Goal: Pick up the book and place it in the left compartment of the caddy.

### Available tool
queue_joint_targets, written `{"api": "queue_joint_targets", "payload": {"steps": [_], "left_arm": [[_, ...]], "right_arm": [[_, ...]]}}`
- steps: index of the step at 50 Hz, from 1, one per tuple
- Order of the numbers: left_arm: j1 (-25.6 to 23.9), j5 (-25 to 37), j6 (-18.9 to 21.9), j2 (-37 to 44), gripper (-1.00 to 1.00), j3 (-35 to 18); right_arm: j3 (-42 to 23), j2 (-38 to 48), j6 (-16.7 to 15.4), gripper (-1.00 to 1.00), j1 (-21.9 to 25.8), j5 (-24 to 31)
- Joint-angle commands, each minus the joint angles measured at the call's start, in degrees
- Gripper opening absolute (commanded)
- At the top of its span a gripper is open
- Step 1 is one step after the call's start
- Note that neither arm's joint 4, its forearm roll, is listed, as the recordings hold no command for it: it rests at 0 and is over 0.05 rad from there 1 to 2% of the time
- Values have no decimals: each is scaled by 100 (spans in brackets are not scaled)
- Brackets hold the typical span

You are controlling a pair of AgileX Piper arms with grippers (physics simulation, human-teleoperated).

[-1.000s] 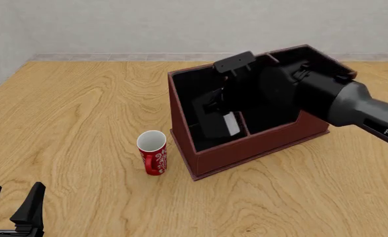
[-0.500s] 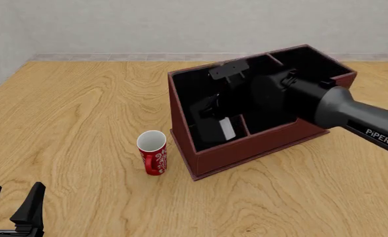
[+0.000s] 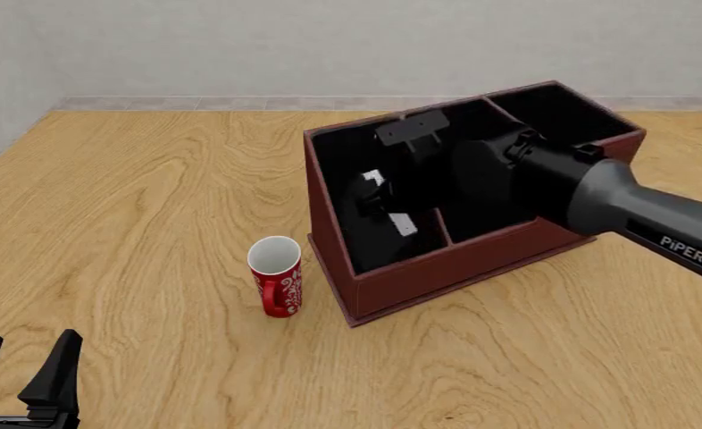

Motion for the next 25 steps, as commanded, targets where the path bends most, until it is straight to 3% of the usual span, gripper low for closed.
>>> {"api": "queue_joint_targets", "payload": {"steps": [1, 25], "left_arm": [[0, 0, 0, 0, 100, 0], [0, 0, 0, 0, 100, 0]], "right_arm": [[-6, -50, 90, 100, 52, 4], [-286, -370, 2, 100, 53, 365]]}}
